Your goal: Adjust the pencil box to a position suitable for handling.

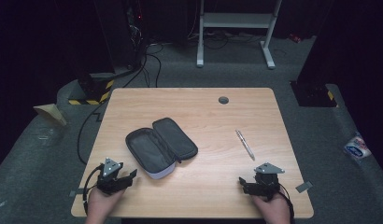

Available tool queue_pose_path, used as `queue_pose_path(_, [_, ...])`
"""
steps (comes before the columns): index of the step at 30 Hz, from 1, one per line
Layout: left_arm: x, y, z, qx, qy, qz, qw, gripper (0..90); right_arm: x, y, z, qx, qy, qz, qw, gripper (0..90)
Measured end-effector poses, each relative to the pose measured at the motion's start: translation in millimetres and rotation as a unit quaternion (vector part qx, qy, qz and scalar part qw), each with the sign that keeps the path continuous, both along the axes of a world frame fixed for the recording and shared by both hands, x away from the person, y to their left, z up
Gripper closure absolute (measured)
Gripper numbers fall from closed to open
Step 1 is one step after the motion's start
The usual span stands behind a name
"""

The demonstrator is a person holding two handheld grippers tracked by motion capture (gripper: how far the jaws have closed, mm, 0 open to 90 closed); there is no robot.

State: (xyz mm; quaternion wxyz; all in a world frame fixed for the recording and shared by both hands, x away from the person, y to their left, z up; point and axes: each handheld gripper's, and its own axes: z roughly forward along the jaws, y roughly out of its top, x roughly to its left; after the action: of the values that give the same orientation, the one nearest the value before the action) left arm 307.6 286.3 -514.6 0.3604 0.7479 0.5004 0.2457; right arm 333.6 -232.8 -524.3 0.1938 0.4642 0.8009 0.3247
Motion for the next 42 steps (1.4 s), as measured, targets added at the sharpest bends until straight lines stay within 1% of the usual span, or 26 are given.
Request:
queue_pose_path(1, [0.0, 0.0, 0.0, 0.000, 0.000, 0.000, 1.0000, 33.4, 0.0, 0.0, 0.0, 0.000, 0.000, 0.000, 1.0000, 10.5])
queue_pose_path(2, [-1.0, -2.4, 2.4, -0.002, -0.003, -0.004, 1.0000, 33.3, 0.2, 0.7, -0.1, -0.002, 0.002, 0.009, 1.0000, 9.6])
queue_pose_path(4, [-1.1, -3.1, 3.9, -0.003, -0.004, -0.006, 1.0000, 33.4, 0.2, 0.7, -0.1, -0.002, 0.001, 0.009, 1.0000, 9.6])
queue_pose_path(6, [-0.9, -5.0, 6.3, -0.007, -0.004, -0.008, 0.9999, 33.2, 0.2, 0.7, -0.1, -0.002, 0.002, 0.009, 1.0000, 9.6])
queue_pose_path(10, [-1.4, -9.7, 10.1, -0.006, -0.006, -0.015, 0.9999, 33.2, 0.3, 0.8, -0.2, -0.002, 0.001, 0.010, 1.0000, 9.4])
queue_pose_path(12, [-1.7, -12.1, 12.5, 0.000, -0.008, -0.019, 0.9998, 34.5, 0.3, 0.8, -0.2, -0.002, 0.001, 0.010, 1.0000, 9.4])
queue_pose_path(14, [-3.0, -15.0, 16.0, 0.003, -0.015, -0.021, 0.9997, 34.8, 0.3, 0.8, -0.1, -0.003, 0.001, 0.010, 1.0000, 9.4])
queue_pose_path(15, [-3.0, -15.0, 16.0, 0.003, -0.015, -0.021, 0.9997, 34.8, 0.3, 0.8, -0.1, -0.003, 0.001, 0.010, 1.0000, 9.4])
queue_pose_path(20, [-5.8, -19.5, 25.1, -0.006, -0.029, -0.026, 0.9992, 35.0, 0.3, 0.7, -0.2, -0.002, 0.001, 0.010, 1.0000, 9.4])
queue_pose_path(24, [-7.5, -23.0, 30.0, -0.004, -0.036, -0.032, 0.9988, 35.0, 0.3, 0.7, -0.1, -0.002, 0.002, 0.010, 0.9999, 9.4])
queue_pose_path(28, [-9.3, -29.1, 37.8, -0.005, -0.046, -0.043, 0.9980, 35.1, 0.3, 0.7, -0.1, -0.003, 0.002, 0.010, 1.0000, 9.4])
queue_pose_path(36, [-11.6, -38.0, 45.6, -0.005, -0.057, -0.061, 0.9965, 35.2, 0.3, 0.9, -0.2, -0.002, 0.001, 0.014, 0.9999, 9.4])
queue_pose_path(38, [-8.2, -42.2, 47.4, -0.011, -0.054, -0.067, 0.9963, 35.4, 0.3, 0.8, -0.2, -0.003, 0.001, 0.014, 0.9999, 9.4])
queue_pose_path(42, [-6.0, -46.8, 48.7, -0.011, -0.054, -0.073, 0.9958, 36.4, 0.2, 0.9, -0.2, -0.003, 0.001, 0.014, 0.9999, 9.4])
